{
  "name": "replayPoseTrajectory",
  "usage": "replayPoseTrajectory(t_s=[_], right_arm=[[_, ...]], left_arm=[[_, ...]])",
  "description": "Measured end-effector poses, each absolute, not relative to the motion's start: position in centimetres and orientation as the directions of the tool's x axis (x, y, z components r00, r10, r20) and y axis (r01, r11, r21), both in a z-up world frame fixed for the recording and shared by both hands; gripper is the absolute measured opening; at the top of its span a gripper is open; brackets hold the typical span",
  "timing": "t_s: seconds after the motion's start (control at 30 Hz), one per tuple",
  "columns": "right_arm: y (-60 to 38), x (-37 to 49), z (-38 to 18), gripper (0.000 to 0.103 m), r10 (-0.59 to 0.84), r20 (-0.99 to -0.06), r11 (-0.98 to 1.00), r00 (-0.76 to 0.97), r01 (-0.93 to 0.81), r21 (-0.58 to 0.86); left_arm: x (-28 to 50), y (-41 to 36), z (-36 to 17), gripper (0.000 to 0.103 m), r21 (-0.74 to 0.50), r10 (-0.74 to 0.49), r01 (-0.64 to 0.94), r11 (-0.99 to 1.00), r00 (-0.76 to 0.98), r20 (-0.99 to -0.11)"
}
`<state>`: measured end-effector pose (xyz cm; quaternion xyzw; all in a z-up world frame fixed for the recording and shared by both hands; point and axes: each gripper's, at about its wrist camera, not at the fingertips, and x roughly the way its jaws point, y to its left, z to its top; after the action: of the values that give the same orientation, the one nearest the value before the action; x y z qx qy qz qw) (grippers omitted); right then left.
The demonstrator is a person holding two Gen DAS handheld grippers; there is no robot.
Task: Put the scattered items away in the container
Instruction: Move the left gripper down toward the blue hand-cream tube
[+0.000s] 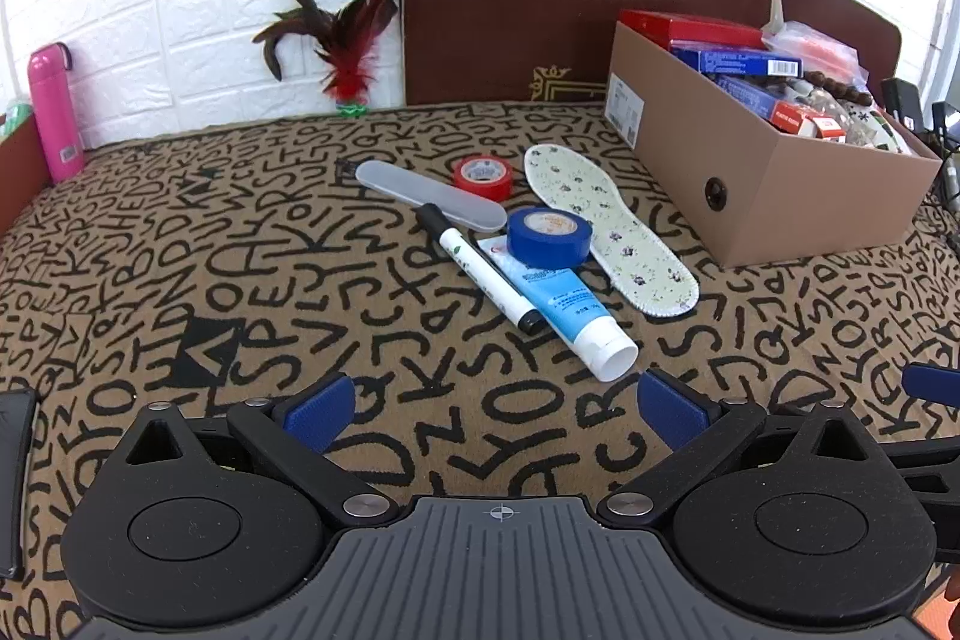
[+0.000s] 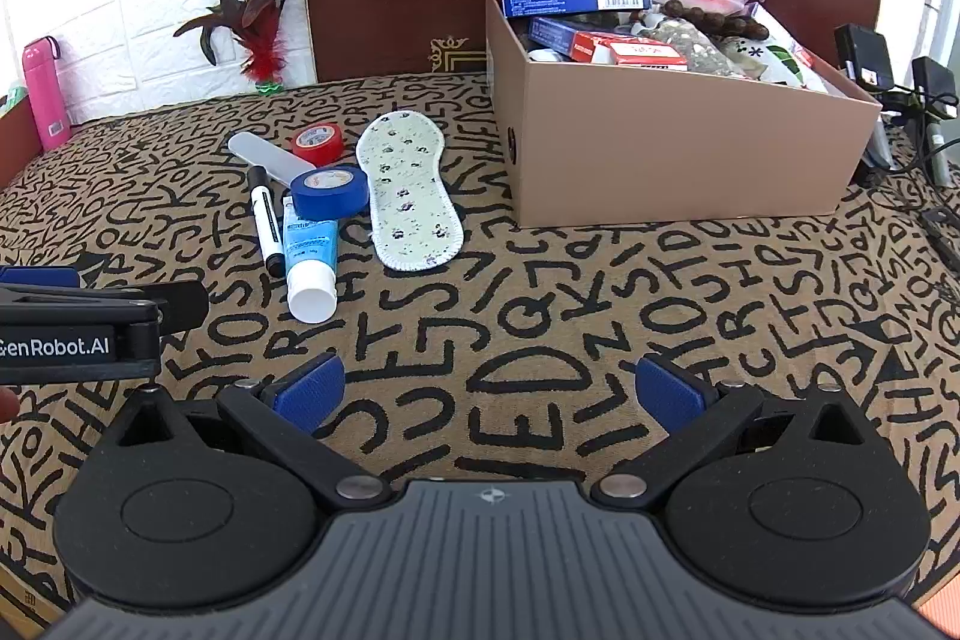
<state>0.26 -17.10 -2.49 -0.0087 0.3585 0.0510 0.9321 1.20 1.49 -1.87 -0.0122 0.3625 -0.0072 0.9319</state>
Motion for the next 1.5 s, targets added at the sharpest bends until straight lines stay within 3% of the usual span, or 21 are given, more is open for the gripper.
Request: replayPoseTrajectory(t_s=[0.6,0.9,1.0,1.07,1.2,1.33,1.5], right_arm=[[-14.6,2.0,-4.0,0.103,0.128,-0.687,0.979,0.716,-0.203,-0.029],[-13.6,3.6,-5.2,0.102,0.221,-0.688,0.962,0.692,-0.27,0.037],[-12.8,4.3,-5.7,0.096,0.25,-0.691,0.952,0.678,-0.302,0.048],[-12.2,4.9,-6.1,0.085,0.265,-0.694,0.947,0.67,-0.317,0.055],[-11.1,5.7,-6.6,0.078,0.274,-0.682,0.936,0.678,-0.352,0.025],[-10.3,6.8,-6.9,0.059,0.289,-0.661,0.923,0.692,-0.384,0.002],[-9.6,7.7,-7.2,0.04,0.315,-0.645,0.913,0.696,-0.409,0.004]], left_arm=[[3.8,3.2,-3.2,0.103,-0.068,-0.042,-0.008,0.998,0.705,-0.708],[5.7,4.0,-4.4,0.103,-0.119,-0.088,0.001,0.993,0.678,-0.73],[6.5,4.2,-4.8,0.101,-0.134,-0.105,0.009,0.991,0.669,-0.735],[7.1,4.4,-5.1,0.099,-0.15,-0.126,0.021,0.988,0.659,-0.742],[8.2,4.3,-5.6,0.092,-0.198,-0.195,0.066,0.978,0.635,-0.748],[9.5,4.3,-6.2,0.08,-0.257,-0.256,0.088,0.962,0.609,-0.751],[10.6,5.1,-6.5,0.076,-0.314,-0.291,0.07,0.947,0.6,-0.745]])
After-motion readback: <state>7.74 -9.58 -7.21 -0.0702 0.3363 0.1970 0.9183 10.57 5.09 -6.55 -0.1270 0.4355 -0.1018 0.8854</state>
